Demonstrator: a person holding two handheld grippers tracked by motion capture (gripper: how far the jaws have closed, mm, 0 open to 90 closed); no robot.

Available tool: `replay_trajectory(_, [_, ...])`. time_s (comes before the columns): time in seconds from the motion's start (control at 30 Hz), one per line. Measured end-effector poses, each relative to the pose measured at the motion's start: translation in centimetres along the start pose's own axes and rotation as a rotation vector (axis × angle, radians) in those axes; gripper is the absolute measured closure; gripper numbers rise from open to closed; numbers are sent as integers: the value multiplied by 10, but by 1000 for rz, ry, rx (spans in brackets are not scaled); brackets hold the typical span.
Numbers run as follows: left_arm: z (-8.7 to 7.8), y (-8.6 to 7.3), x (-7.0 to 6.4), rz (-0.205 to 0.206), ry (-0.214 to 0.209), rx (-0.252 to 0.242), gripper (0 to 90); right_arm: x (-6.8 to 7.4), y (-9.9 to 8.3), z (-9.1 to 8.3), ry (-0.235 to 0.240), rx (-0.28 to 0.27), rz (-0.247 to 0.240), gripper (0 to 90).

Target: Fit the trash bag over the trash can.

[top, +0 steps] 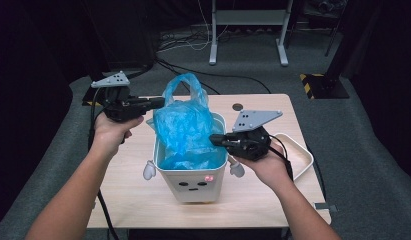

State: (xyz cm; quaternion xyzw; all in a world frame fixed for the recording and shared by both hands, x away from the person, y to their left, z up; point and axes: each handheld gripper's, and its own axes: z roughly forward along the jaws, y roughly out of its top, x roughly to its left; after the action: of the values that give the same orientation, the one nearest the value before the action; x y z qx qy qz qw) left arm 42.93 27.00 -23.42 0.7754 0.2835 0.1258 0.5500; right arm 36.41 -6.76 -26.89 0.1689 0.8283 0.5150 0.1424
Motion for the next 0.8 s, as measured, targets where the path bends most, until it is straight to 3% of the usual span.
replay_trajectory(0.07, [-3,0,-4,13,-8,-11,896,-1,0,0,-3,-4,5,869])
replay_trajectory(0.33, [-15,-3,-20,49,-155,-61,897,-5,-2,-6,10,-17,38,830])
replay_trajectory(0.5, [-21,-7,-29,71,-247,-88,897,-11,-4,-16,26,-47,73,717])
replay_trajectory(0.63, [-20,-10,-37,97,-294,-76,897,-14,0,-23,58,-92,85,668])
replay_trajectory(0.8, [-10,-14,-47,130,-327,-41,897,-16,11,-28,49,-122,83,606])
